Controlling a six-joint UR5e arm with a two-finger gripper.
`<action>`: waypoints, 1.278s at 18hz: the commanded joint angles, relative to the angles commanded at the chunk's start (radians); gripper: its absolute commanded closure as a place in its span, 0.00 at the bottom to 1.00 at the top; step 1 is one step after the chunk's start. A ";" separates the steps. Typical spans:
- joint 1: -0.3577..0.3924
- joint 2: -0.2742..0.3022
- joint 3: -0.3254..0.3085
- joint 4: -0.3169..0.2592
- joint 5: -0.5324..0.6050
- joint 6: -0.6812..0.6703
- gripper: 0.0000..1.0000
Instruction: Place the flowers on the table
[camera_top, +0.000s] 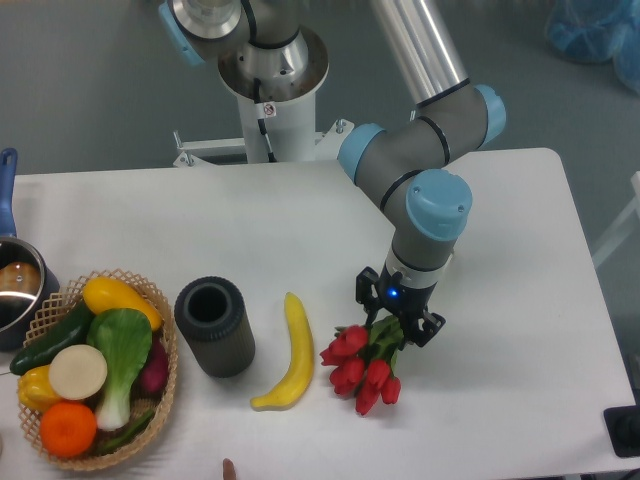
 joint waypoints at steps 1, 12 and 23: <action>0.002 0.002 0.002 0.000 0.000 0.003 0.25; 0.104 0.146 0.005 -0.003 -0.017 0.103 0.00; 0.204 0.274 0.012 -0.017 -0.118 0.334 0.00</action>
